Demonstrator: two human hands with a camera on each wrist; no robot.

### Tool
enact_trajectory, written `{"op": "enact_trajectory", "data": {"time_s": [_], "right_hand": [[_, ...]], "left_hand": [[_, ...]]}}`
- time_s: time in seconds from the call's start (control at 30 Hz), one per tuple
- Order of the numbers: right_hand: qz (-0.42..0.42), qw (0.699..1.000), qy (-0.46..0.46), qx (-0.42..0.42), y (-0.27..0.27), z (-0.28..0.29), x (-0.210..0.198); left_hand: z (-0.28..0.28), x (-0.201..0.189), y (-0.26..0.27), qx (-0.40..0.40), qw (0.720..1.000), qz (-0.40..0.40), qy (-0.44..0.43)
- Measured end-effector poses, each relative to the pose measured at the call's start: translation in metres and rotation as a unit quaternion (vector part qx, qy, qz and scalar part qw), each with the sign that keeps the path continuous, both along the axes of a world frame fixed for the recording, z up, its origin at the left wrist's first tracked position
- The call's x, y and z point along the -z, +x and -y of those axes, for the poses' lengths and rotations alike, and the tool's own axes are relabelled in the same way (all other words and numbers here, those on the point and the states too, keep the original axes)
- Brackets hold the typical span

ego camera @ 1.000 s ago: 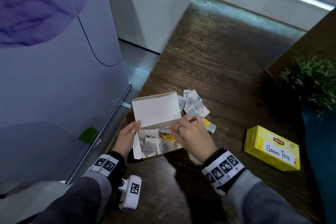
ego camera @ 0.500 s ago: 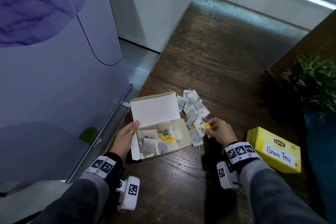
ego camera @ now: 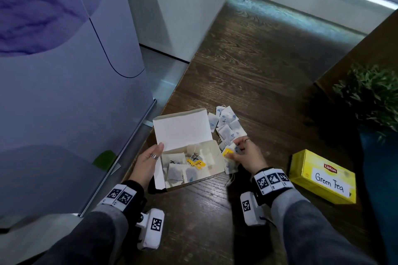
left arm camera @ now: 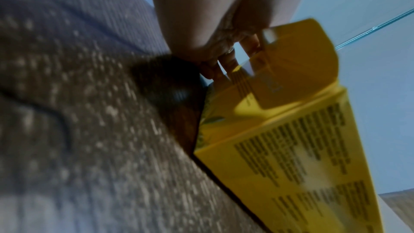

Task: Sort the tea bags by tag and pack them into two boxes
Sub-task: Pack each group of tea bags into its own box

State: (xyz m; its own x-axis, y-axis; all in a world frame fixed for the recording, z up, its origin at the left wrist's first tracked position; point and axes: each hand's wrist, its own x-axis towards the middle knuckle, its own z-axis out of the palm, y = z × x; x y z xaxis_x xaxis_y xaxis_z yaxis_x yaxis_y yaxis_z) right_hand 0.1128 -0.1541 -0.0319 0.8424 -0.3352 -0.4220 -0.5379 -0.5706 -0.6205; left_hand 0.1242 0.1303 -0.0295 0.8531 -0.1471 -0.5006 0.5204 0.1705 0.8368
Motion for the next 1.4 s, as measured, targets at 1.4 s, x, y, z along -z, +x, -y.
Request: {"op": "enact_trajectory", "data": {"time_s": [1.4], "right_hand": [[0.142,0.989,0.017,0.035,0.005,0.008,-0.033]], "left_hand": [[-0.001,-0.004,-0.001,-0.001,1.0,-0.002,-0.002]]}}
